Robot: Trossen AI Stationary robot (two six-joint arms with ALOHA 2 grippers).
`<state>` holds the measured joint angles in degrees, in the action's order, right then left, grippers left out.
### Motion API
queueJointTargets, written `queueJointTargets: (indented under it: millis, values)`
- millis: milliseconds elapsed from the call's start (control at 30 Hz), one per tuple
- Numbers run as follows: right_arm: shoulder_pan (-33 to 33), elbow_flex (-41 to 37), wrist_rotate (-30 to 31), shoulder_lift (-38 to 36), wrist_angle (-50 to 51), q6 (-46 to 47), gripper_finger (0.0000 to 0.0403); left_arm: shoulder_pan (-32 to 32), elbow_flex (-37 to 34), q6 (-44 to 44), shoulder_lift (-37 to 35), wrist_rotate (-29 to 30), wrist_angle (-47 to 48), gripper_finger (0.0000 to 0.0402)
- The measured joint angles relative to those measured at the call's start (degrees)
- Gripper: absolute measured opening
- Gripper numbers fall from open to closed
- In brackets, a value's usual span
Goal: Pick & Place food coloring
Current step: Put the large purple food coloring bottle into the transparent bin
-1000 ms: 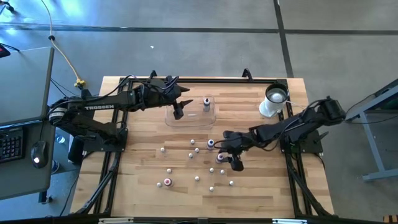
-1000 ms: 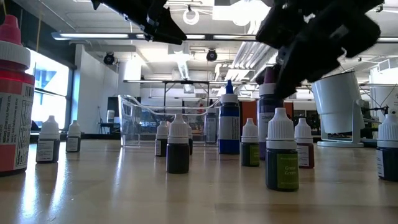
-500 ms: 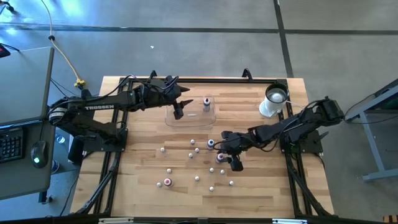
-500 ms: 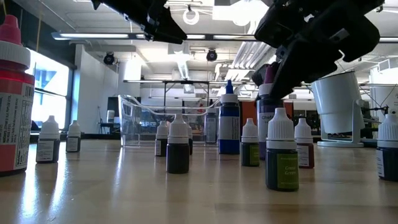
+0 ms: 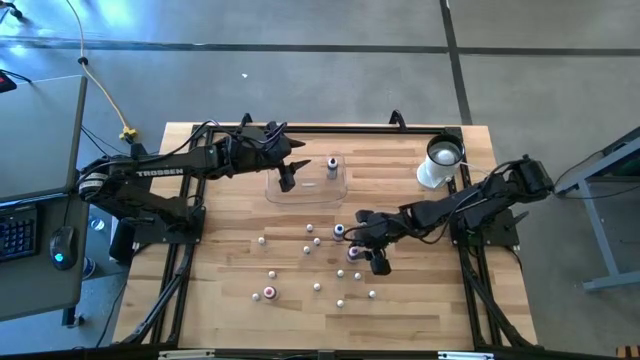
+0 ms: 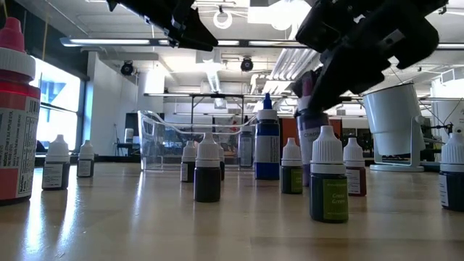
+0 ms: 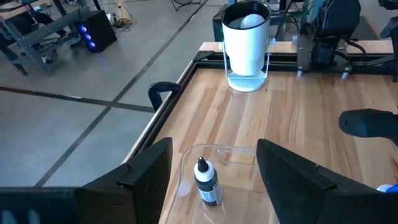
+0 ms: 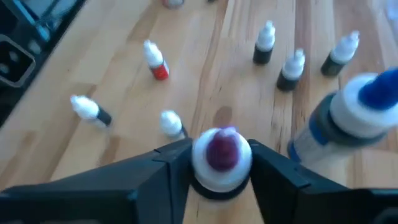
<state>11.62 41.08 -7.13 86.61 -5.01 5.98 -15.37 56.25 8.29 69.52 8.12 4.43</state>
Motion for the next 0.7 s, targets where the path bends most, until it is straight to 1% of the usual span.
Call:
queueJointTargets:
  millis: [100, 233, 367, 500, 600, 700]
  values:
    - [-0.11, 0.31, -1.54, 0.00, -0.31, 0.90, 0.0123, 0.00, 0.00, 0.00, 0.00, 0.04, -0.29, 0.0233]
    - [-0.98, 3.55, -3.88, 0.00, 0.50, 1.50, 0.0122, 0.02, 0.00, 0.36, 0.00, 0.37, -1.37, 0.0233]
    - [-2.11, 9.21, -4.19, 0.00, 5.86, 0.28, 0.0122, 0.00, 0.00, 1.34, 0.00, 0.37, -1.66, 0.0233]
    - [-3.90, 17.73, 0.66, 0.00, 14.91, -3.38, 0.0122, 0.00, 0.00, 2.08, 0.00, 0.44, -1.66, 0.0233]
    - [-5.64, 25.27, 6.58, 0.00, 23.77, -6.53, 0.0124, 0.00, 0.00, 2.16, -0.19, 0.59, -1.56, 0.0233]
    - [-7.42, 31.57, 14.43, -0.02, 28.48, -12.35, 0.0126, 0.02, 0.05, 2.61, -1.19, 0.57, -1.57, 0.0233]
